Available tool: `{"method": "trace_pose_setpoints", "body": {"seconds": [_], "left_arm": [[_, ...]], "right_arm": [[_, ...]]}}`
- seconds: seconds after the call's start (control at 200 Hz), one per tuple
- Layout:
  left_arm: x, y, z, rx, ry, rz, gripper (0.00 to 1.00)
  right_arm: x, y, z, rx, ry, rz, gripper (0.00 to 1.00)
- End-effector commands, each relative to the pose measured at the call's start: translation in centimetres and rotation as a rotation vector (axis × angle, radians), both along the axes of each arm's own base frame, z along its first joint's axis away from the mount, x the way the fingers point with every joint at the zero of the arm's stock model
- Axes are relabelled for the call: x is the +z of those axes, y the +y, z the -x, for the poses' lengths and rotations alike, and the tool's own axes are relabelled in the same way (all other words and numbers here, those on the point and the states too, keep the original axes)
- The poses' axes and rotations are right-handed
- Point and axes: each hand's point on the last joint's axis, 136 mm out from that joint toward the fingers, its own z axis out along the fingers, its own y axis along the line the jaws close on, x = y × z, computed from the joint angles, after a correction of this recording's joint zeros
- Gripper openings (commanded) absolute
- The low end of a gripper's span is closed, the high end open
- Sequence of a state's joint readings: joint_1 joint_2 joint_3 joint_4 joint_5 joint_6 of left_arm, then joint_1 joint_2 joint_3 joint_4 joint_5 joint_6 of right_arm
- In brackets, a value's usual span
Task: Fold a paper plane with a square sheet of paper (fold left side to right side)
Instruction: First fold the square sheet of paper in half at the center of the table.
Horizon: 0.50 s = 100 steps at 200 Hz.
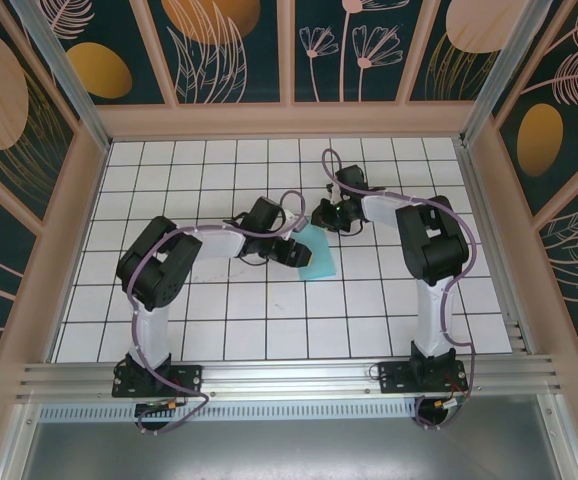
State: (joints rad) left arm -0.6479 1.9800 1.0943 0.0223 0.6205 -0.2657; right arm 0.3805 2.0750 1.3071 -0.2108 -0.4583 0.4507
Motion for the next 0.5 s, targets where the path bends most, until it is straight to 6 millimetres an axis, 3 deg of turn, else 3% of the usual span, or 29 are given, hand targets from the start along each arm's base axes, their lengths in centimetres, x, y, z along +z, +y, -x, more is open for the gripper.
{"method": "trace_pose_setpoints", "body": {"seconds": [0.0, 0.315, 0.495], "left_arm": [[-0.8, 0.6, 4.0, -0.084, 0.062, -0.067, 0.49], [-0.5, 0.4, 6.8, -0.138, 0.081, -0.051, 0.49], [3.8, -0.3, 6.4, -0.120, 0.020, 0.048, 0.52]], "right_arm": [[-4.3, -1.0, 2.8, -0.006, 0.135, 0.112, 0.19], [-4.2, -0.8, 2.8, -0.003, 0.134, 0.107, 0.19], [-2.1, 0.6, 2.1, 0.021, 0.085, 0.029, 0.21]]}}
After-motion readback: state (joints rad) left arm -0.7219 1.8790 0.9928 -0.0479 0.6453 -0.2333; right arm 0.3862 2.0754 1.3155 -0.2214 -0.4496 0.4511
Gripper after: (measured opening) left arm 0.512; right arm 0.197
